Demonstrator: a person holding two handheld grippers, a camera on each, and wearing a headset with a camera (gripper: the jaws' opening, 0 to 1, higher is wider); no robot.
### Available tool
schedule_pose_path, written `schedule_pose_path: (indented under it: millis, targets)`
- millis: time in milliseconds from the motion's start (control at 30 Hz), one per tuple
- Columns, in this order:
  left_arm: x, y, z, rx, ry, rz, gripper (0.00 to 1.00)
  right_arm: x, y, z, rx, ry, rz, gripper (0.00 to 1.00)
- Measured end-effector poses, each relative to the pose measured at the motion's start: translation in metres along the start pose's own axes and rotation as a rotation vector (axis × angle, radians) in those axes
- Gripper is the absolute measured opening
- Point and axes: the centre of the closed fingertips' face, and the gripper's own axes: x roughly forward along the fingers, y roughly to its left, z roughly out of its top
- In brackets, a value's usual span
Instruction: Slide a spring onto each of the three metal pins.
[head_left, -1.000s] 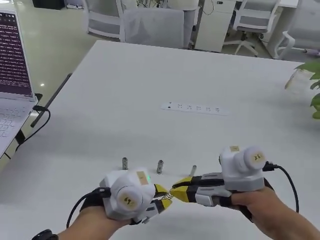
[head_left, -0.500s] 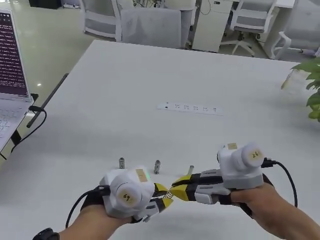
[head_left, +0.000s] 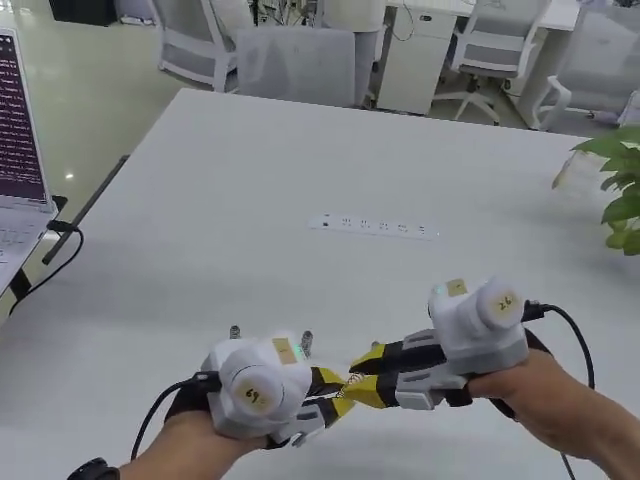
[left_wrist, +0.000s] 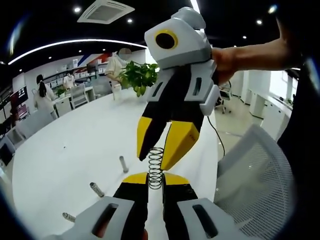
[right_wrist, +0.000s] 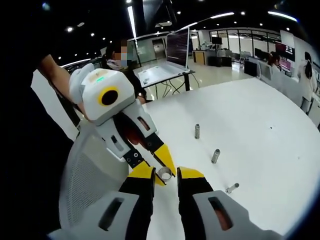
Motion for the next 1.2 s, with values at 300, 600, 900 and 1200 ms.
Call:
schedule_pose_path:
  millis: [300,600,900,1200]
  targets:
    - [0.002,-0.006,0.01,0.019,-0.02,-0.022,0.02,-0.01,0.004,-0.002,-0.123,0.114,0.02,0.17]
    - [0.003,-0.011,0.013,0.032,-0.022,-0.042,0.02,-0.011,0.009,-0.01,-0.241,0.227,0.047,0.17]
    - [0.004,-0.018,0.018,0.054,-0.025,-0.073,0.02,-0.013,0.012,-0.013,-0.306,0.285,0.077,0.16]
    - [0.007,-0.024,0.025,0.082,-0.036,-0.094,0.02,-0.02,0.017,-0.016,-0.395,0.358,0.125,0.1]
